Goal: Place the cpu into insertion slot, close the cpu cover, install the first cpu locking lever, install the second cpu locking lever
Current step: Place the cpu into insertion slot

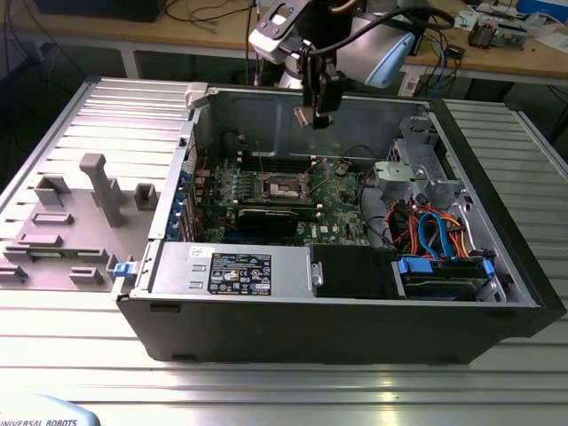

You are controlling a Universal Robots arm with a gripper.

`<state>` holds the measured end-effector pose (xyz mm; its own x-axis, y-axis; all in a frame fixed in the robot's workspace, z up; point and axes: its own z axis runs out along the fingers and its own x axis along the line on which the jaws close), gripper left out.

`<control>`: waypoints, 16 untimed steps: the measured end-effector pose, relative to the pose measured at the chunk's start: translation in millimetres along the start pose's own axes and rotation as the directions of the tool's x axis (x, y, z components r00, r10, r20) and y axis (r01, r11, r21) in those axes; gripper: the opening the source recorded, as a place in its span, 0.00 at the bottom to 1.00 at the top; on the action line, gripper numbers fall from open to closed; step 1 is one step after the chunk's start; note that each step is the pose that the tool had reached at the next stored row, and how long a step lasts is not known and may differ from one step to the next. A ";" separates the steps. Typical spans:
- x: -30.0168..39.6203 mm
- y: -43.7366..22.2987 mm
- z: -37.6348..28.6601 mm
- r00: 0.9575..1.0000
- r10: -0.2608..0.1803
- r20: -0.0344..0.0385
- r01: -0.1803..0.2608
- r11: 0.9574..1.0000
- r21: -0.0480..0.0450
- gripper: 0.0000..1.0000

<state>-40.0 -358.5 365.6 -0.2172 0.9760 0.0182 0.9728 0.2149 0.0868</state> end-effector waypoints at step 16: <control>0.0 -0.1 1.7 0.999 0.032 0.003 -0.032 0.999 -0.001 0.54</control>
<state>-40.0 -358.5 364.0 -0.1854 0.9825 0.0182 0.9792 0.1832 0.0868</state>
